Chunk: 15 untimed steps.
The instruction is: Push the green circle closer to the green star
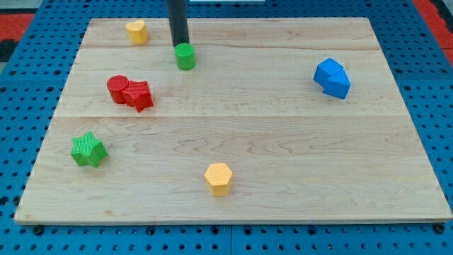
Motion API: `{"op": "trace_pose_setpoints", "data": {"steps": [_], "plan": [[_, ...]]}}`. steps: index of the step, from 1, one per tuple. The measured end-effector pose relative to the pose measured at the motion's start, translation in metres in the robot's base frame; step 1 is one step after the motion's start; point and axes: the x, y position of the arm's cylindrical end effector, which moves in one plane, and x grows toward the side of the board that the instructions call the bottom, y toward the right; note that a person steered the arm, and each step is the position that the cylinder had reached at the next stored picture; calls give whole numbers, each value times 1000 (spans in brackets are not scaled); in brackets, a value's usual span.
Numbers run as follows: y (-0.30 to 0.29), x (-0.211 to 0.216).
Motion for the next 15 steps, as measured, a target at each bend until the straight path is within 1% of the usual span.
{"op": "trace_pose_setpoints", "data": {"steps": [1, 2, 4, 5, 7, 9, 11, 12, 14, 15], "plan": [[51, 30], [56, 46], [63, 105], [63, 115], [80, 77], [53, 79], [31, 106], [17, 128], [-57, 183], [-78, 186]]}}
